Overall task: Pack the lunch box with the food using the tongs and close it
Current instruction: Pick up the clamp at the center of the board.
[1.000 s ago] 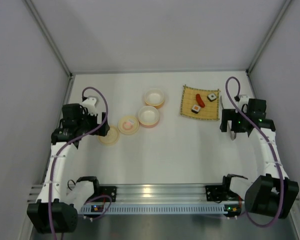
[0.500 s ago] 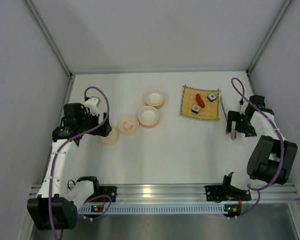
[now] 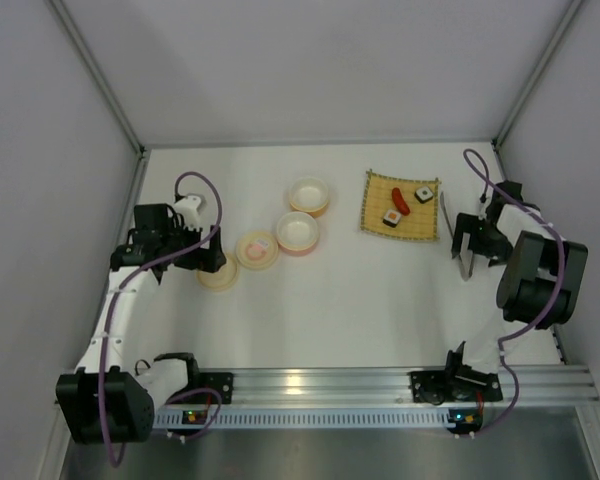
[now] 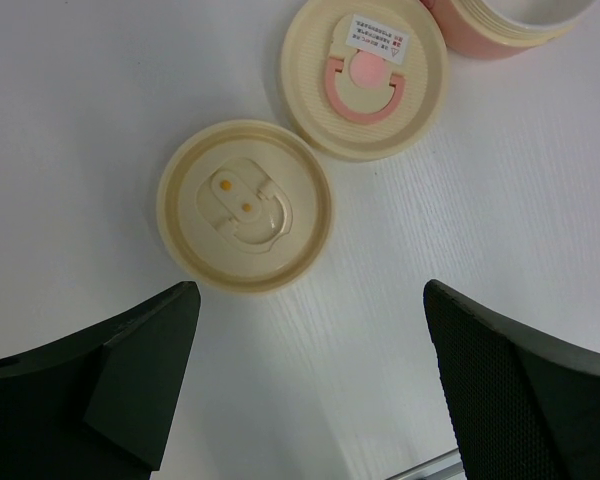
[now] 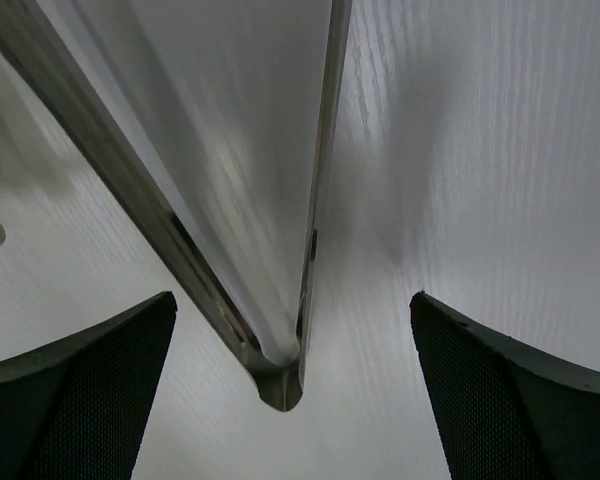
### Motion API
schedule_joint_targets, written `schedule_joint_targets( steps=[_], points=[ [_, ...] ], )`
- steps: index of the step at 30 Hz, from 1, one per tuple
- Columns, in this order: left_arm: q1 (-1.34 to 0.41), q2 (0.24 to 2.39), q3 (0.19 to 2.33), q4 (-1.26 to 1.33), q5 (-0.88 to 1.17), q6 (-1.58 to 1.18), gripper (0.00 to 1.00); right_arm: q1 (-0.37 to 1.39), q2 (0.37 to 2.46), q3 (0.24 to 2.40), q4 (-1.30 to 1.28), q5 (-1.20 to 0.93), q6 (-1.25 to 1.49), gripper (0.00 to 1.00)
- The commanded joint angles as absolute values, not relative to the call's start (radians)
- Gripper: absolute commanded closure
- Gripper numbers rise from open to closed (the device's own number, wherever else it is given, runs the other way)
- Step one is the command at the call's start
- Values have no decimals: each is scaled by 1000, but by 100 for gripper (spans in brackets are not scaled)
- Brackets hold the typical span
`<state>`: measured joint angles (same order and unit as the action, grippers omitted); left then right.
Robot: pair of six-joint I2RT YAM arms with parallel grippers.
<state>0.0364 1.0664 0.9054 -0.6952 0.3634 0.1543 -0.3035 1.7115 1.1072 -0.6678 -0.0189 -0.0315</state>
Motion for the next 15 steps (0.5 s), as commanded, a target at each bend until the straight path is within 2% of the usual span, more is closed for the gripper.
schedule_joint_targets(
  steps=[1, 8, 15],
  points=[
    [34, 1087, 917, -655, 387, 169, 2, -310, 1749, 1164, -568, 23, -8, 1],
    [35, 1124, 905, -632, 391, 172, 2, -275, 1790, 1151, -471, 100, 52, 1],
    [34, 1170, 916, -620, 414, 166, 2, -261, 1859, 1169, -439, 71, 54, 4]
  ],
)
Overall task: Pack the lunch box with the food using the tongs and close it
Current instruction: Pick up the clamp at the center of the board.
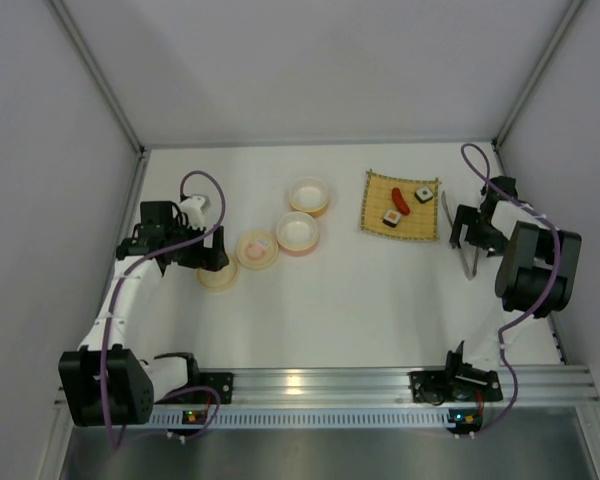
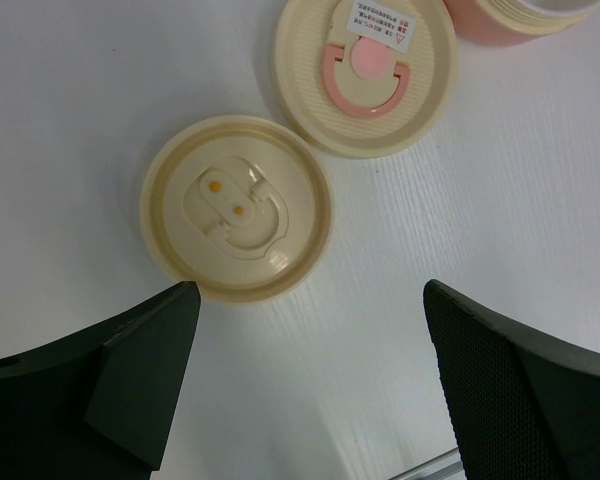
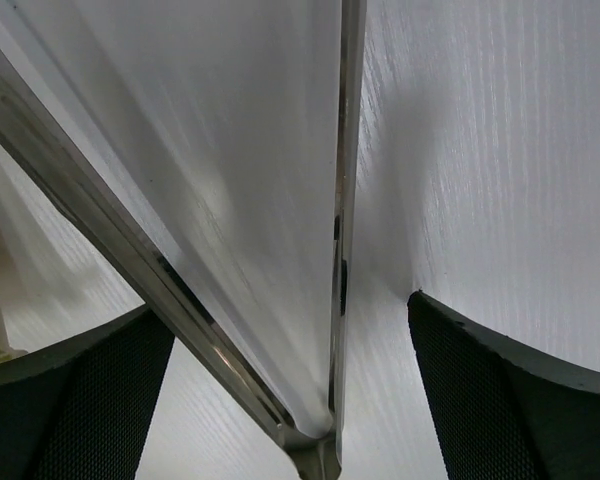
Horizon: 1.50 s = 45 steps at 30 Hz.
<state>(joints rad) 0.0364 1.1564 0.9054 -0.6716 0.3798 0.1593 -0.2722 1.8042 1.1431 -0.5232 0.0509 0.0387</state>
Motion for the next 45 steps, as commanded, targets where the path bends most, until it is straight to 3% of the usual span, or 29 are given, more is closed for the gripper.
schedule_joint_targets(
  steps=[1, 23, 27, 30, 45],
  points=[
    [35, 1175, 917, -620, 417, 163, 2, -259, 1864, 1169, -434, 68, 46, 5],
    [35, 1238, 931, -603, 443, 155, 2, -261, 1971, 1276, -466, -29, -41, 23],
    [34, 1236, 930, -604, 442, 156, 2, -262, 1979, 1289, -492, -40, -60, 46],
    [34, 1235, 930, -601, 442, 156, 2, -261, 1996, 1299, -511, -63, -61, 56],
    [35, 1207, 933, -609, 431, 158, 2, -308, 1816, 1331, -655, -189, -135, 65]
  ],
)
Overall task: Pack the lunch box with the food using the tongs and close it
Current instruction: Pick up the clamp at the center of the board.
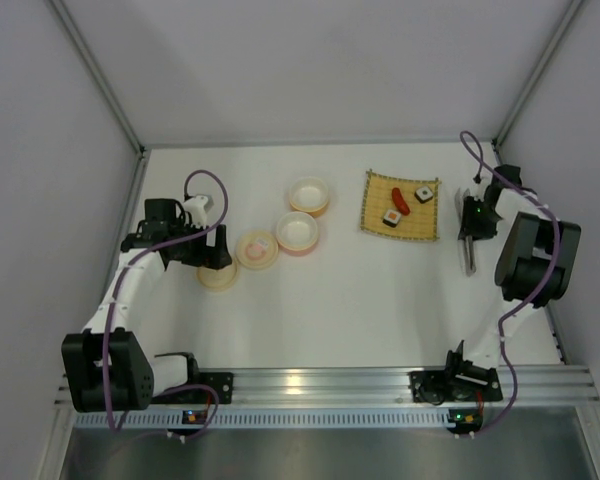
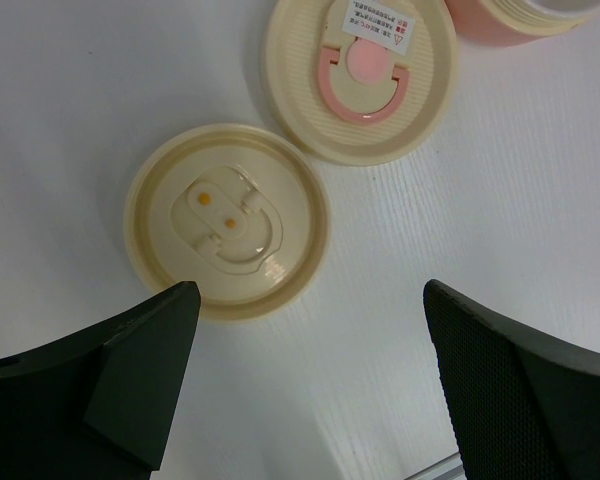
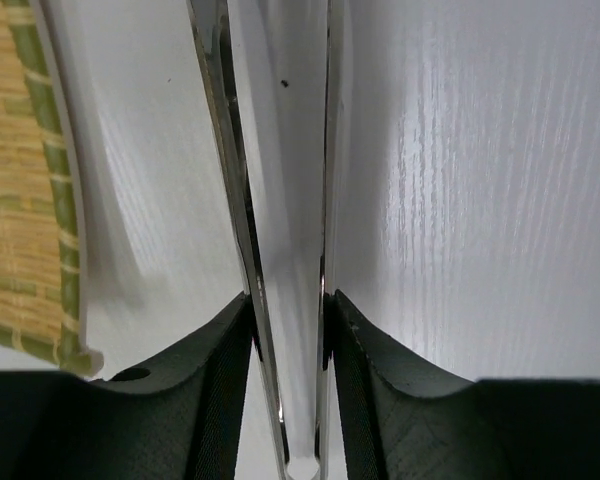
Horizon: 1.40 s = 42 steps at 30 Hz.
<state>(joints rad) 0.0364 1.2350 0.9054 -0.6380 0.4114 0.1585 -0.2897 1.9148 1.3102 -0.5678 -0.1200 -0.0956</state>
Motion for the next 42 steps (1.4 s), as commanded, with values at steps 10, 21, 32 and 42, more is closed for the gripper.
schedule_joint_targets(
  steps=[10, 21, 32, 42],
  points=[
    [34, 1186, 930, -621, 437, 169, 2, -334, 1730, 1381, -793, -271, -202, 68],
    [35, 1137, 920, -624, 506, 221, 2, -344, 1669, 1446, -896, -359, -244, 70],
    [35, 1115, 928, -635, 538, 238, 2, -342, 1554, 1500, -971, -457, -353, 71],
    [35, 1115, 956, -647, 548, 218, 2, -328, 1491, 1517, -1014, -540, -431, 68]
  ],
)
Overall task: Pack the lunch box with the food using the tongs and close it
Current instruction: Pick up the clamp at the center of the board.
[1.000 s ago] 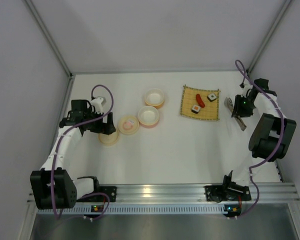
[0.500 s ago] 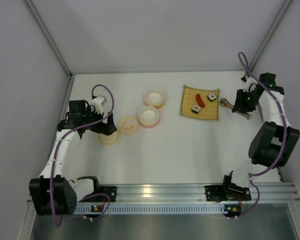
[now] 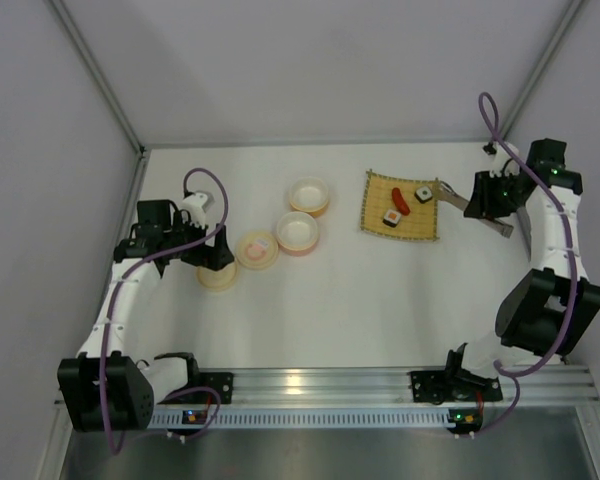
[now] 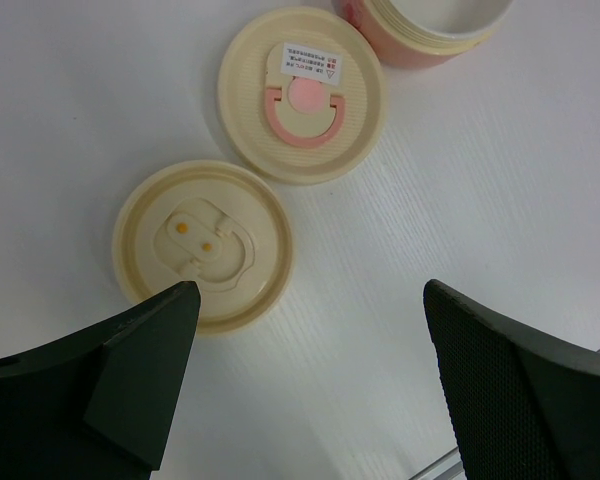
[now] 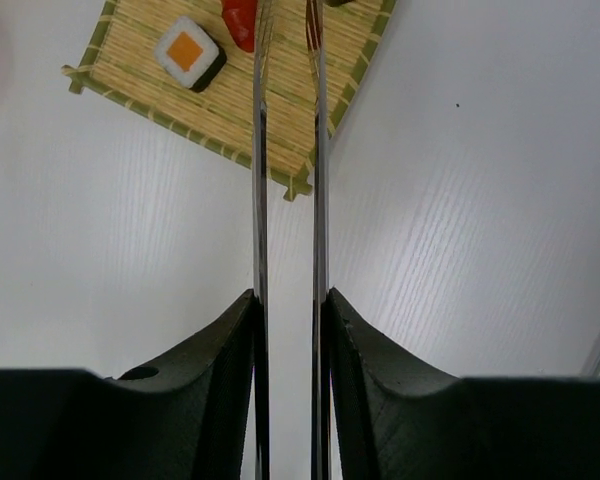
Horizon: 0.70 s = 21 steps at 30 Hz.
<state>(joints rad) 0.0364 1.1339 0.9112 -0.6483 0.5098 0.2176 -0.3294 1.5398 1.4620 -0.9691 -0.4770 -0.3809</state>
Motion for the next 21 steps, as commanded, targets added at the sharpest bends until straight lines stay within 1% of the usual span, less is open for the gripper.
schedule_joint_targets(
  steps=[1, 10, 14, 21],
  points=[
    [34, 1115, 957, -649, 551, 218, 2, -325, 1490, 1520, -1015, -545, -431, 68],
    [34, 1104, 968, -667, 580, 229, 2, -264, 1496, 1529, -1046, -583, -439, 66],
    [34, 1103, 968, -667, 583, 227, 2, -183, 1488, 1513, -1034, -551, -428, 64],
    [34, 1111, 974, -673, 583, 225, 1, -91, 1508, 1514, -973, -457, -367, 63]
  ],
)
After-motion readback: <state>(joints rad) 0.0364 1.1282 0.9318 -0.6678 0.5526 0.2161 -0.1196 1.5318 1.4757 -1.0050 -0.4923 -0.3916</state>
